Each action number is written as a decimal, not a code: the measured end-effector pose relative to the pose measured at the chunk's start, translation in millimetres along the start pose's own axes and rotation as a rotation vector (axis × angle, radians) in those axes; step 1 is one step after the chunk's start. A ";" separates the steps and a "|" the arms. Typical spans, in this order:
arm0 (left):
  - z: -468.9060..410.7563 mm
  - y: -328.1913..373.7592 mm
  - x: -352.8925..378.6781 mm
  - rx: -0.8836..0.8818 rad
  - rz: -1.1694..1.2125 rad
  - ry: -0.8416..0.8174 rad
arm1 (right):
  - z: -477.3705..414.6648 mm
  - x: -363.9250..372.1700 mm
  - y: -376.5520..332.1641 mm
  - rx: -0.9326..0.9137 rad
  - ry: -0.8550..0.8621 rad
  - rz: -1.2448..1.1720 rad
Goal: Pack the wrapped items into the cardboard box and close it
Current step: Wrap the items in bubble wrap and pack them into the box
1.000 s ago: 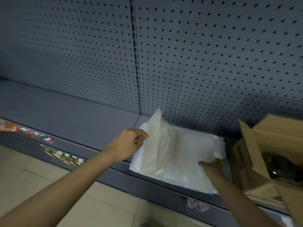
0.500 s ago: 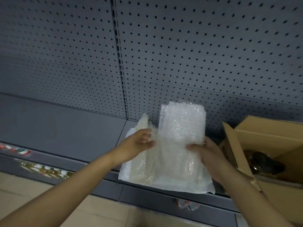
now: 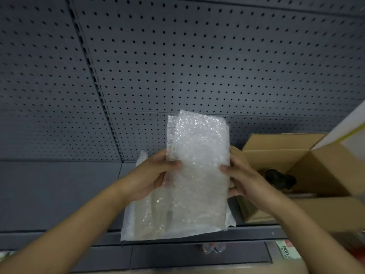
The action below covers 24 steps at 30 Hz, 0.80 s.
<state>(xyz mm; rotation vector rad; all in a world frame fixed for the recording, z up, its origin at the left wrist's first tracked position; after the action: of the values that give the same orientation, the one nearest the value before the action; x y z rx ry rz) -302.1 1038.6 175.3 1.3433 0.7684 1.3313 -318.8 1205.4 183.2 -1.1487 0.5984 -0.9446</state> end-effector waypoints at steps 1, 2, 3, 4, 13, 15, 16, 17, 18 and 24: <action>-2.4 1.5 4.9 0.002 0.012 -0.017 | 5.4 -5.6 -5.9 -0.037 0.006 -0.006; -5.5 2.6 9.7 0.006 0.027 -0.039 | 11.2 -10.9 -11.6 -0.073 0.014 -0.019; -9.3 2.9 14.7 0.001 0.044 -0.069 | 16.2 -16.5 -15.4 -0.102 0.020 -0.043; -13.8 3.2 19.9 -0.008 0.065 -0.102 | 21.1 -21.5 -18.1 -0.120 0.021 -0.076; -50.5 8.3 121.7 -0.059 0.293 -0.364 | 44.6 -119.1 -26.6 -0.262 0.065 -0.423; -71.0 8.4 146.3 -0.070 0.245 -0.351 | 41.4 -153.3 -24.2 -0.254 0.108 -0.400; -83.6 6.1 155.4 -0.089 0.213 -0.309 | 39.6 -168.6 -24.0 -0.243 0.123 -0.364; -94.7 3.6 165.4 -0.109 0.172 -0.263 | 35.2 -186.1 -22.5 -0.224 0.142 -0.316; -106.7 -0.7 175.9 -0.119 0.117 -0.231 | 31.5 -202.3 -22.1 -0.196 0.152 -0.273; -161.7 -11.8 223.4 0.001 0.072 -0.008 | 25.1 -284.5 -17.3 -0.096 0.033 -0.492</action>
<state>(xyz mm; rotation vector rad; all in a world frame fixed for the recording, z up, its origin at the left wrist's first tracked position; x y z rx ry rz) -415.3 1288.9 201.9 1.3873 0.7211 1.3819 -445.6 1461.9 189.8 -1.4010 0.3944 -1.3660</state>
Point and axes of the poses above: each hand's wrist, its own z-axis away from the middle knuckle, its own x-axis out of the palm, y = z × x, the point moved 10 cm from there along -z, towards the middle knuckle, and after that the axes turned 3 degrees about x, right-handed, at the moved point
